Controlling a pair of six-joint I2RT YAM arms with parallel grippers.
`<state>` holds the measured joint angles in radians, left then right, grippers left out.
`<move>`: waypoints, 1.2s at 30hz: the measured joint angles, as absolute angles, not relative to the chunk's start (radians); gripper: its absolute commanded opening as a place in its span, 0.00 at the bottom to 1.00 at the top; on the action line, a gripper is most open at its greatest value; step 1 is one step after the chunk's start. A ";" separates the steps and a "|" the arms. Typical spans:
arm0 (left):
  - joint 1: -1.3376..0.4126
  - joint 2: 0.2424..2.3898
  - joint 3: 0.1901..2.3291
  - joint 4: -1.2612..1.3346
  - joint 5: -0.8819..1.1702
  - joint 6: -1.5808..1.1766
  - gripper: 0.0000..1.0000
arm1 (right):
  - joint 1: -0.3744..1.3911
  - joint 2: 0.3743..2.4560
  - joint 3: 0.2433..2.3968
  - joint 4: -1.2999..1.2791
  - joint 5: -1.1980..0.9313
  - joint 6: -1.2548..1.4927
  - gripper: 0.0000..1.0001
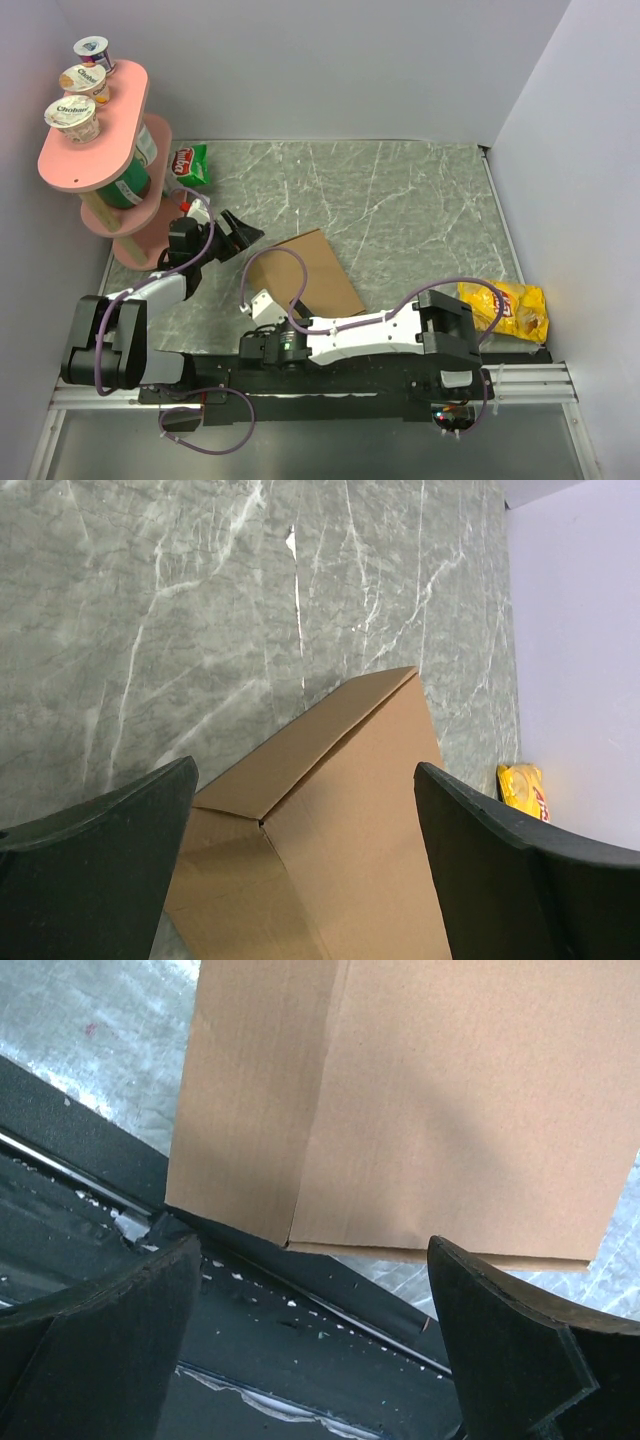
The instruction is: Fold the paper box
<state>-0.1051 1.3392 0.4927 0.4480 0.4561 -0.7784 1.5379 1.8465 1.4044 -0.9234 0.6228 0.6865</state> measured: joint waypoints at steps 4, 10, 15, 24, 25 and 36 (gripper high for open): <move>-0.105 1.338 0.493 0.444 0.456 -0.776 0.96 | 1.526 1.847 1.407 -0.915 0.619 0.686 1.00; -0.108 1.338 0.493 0.443 0.456 -0.771 0.96 | 1.509 1.847 1.407 -0.886 0.609 0.674 1.00; -0.110 1.338 0.493 0.443 0.456 -0.771 0.96 | 1.498 1.852 1.407 -0.885 0.603 0.667 1.00; -0.110 1.338 0.493 0.444 0.456 -0.771 0.96 | 1.494 1.869 1.408 -0.904 0.579 0.668 1.00; -0.110 1.338 0.493 0.444 0.456 -0.771 0.96 | 1.494 1.874 1.408 -0.904 0.570 0.667 1.00; -0.110 1.339 0.493 0.445 0.456 -0.771 0.96 | 1.476 1.880 1.402 -0.888 0.541 0.661 1.00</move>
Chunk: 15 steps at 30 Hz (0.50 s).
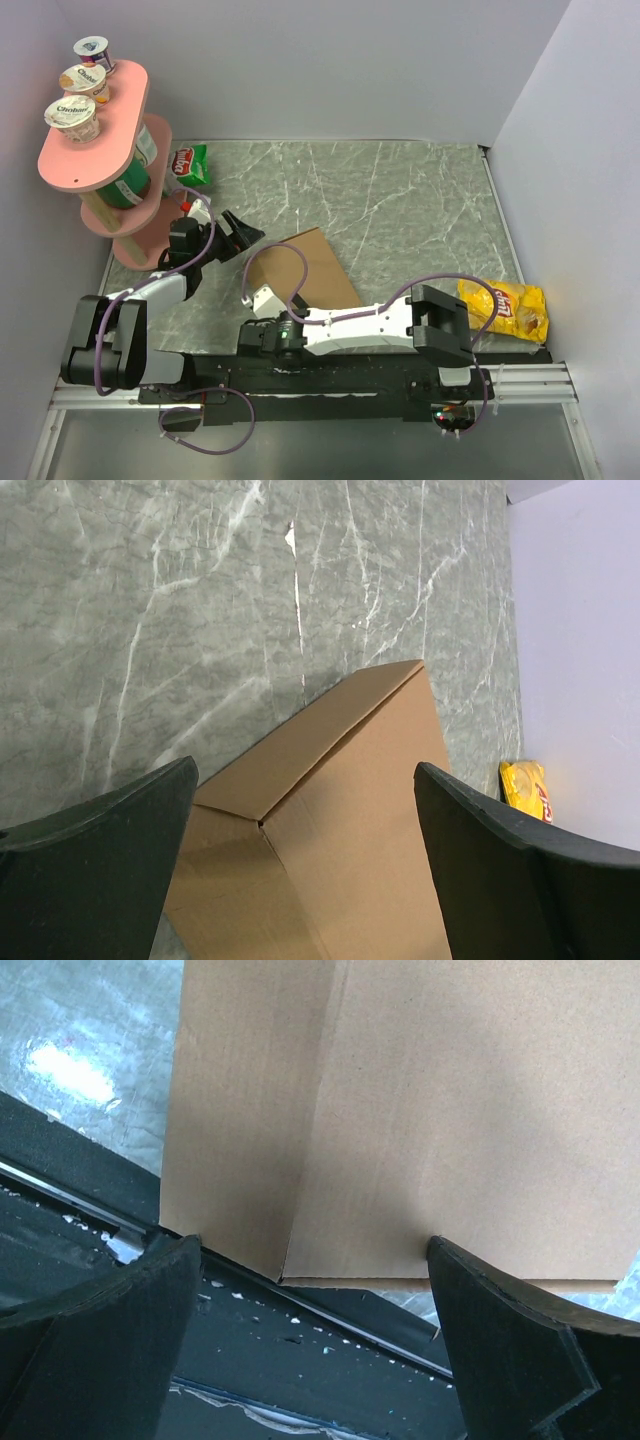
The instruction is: Fold the paper box
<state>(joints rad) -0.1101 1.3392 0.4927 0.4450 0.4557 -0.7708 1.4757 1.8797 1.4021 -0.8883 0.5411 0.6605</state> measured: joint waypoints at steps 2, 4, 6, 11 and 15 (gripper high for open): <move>-0.110 1.340 0.493 0.445 0.456 -0.771 0.96 | 1.469 1.880 1.402 -0.886 0.535 0.661 1.00; -0.110 1.340 0.493 0.445 0.456 -0.771 0.96 | 1.462 1.880 1.402 -0.884 0.530 0.661 1.00; -0.110 1.340 0.493 0.445 0.456 -0.771 0.96 | 1.455 1.880 1.401 -0.882 0.529 0.661 1.00; -0.111 1.340 0.493 0.445 0.456 -0.771 0.96 | 1.441 1.880 1.401 -0.878 0.522 0.661 0.99; -0.111 1.340 0.493 0.445 0.456 -0.771 0.96 | 1.431 1.880 1.401 -0.878 0.522 0.665 0.93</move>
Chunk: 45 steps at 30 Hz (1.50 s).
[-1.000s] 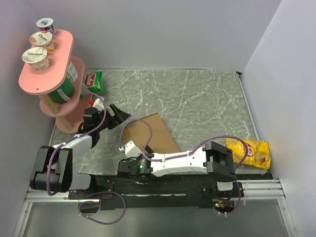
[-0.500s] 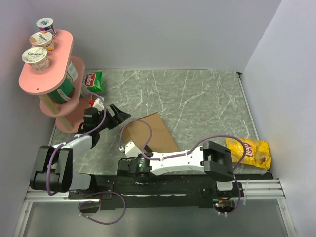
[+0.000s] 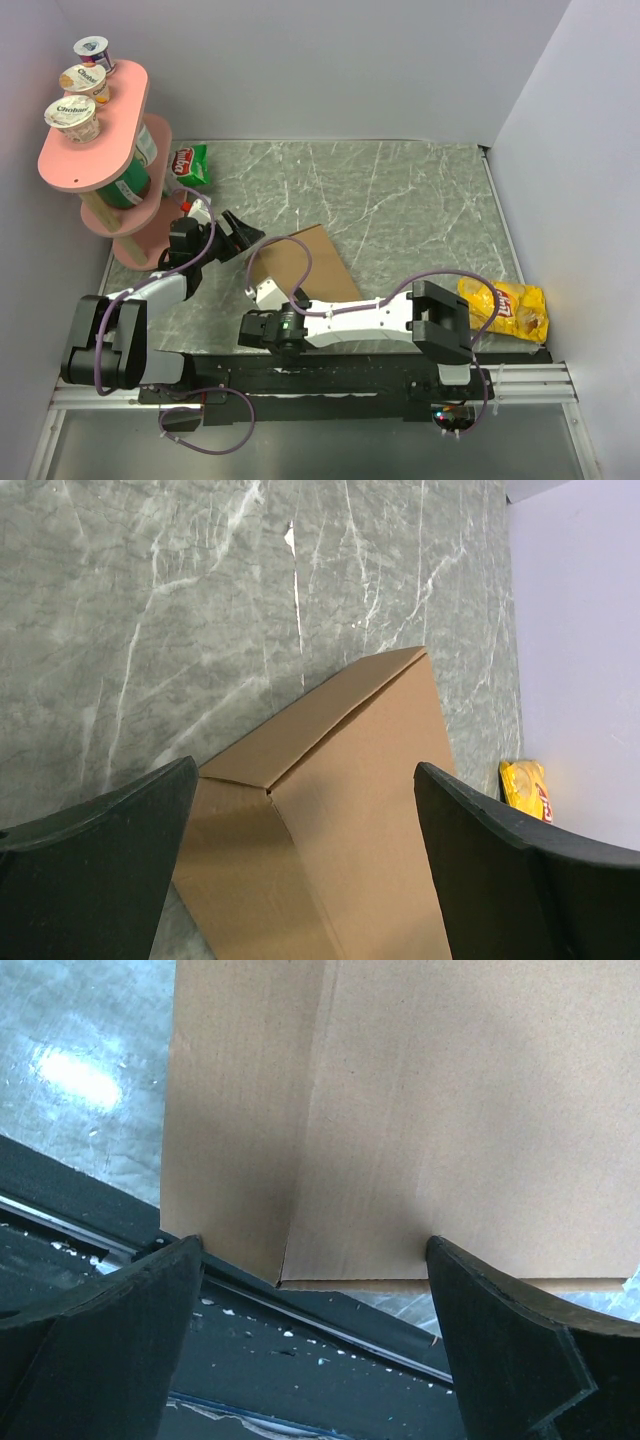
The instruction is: Fold the paper box
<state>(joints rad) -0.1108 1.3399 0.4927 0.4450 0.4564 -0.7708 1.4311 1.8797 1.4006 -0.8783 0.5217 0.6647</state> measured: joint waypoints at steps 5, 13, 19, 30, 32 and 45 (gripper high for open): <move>-0.111 1.340 0.493 0.445 0.456 -0.771 0.96 | 1.422 1.880 1.401 -0.880 0.515 0.669 0.84; -0.111 1.340 0.493 0.445 0.457 -0.770 0.96 | 1.418 1.881 1.395 -0.887 0.527 0.674 0.68; -0.111 1.340 0.493 0.446 0.465 -0.771 0.96 | 1.418 1.887 1.385 -0.903 0.565 0.685 0.57; -0.111 1.340 0.493 0.451 0.474 -0.770 0.96 | 1.420 1.909 1.388 -0.945 0.629 0.707 0.00; -0.111 1.340 0.493 0.451 0.474 -0.770 0.96 | 1.420 1.913 1.387 -0.958 0.645 0.715 0.00; -0.111 1.288 0.486 0.425 0.461 -0.762 0.96 | 1.413 1.892 1.388 -0.956 0.649 0.651 1.00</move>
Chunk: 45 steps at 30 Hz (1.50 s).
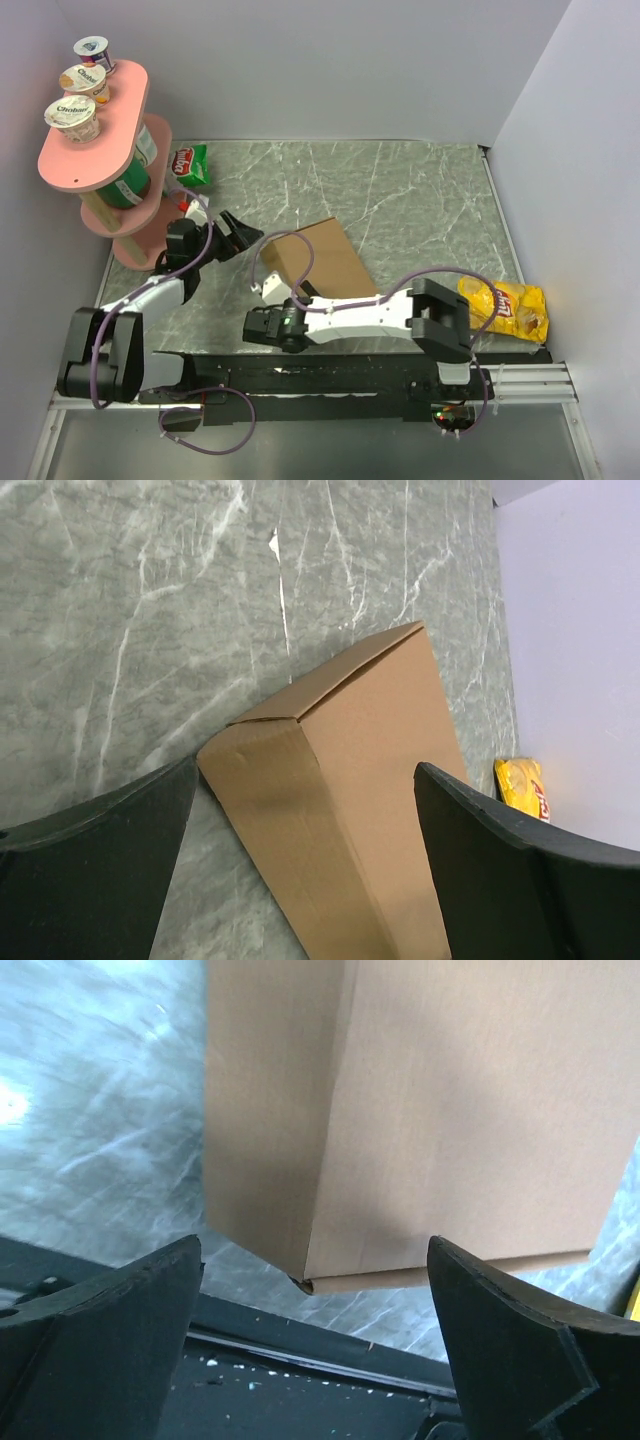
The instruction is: Fold the paper box
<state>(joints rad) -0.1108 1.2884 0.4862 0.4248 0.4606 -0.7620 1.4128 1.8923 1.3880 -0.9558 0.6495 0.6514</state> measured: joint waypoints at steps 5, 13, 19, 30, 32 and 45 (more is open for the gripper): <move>-0.116 1.199 0.448 0.379 0.422 -0.751 0.97 | 1.330 1.729 1.365 -0.820 0.542 0.543 1.00; -0.258 1.102 0.384 0.278 0.342 -0.719 0.80 | 0.841 1.374 1.085 -0.479 0.176 0.400 0.96; -0.324 1.079 0.278 0.240 0.294 -0.737 0.67 | 0.503 1.374 0.959 -0.354 -0.072 0.353 0.87; -0.476 1.332 0.318 0.371 0.283 -0.799 0.44 | 0.361 1.593 0.904 -0.201 -0.123 0.354 0.85; -0.496 1.385 0.344 0.402 0.283 -0.798 0.44 | 0.355 1.610 0.881 -0.179 -0.121 0.360 0.85; -0.576 1.526 0.443 0.478 0.242 -0.817 0.48 | 0.383 1.629 0.856 -0.036 0.057 0.407 0.84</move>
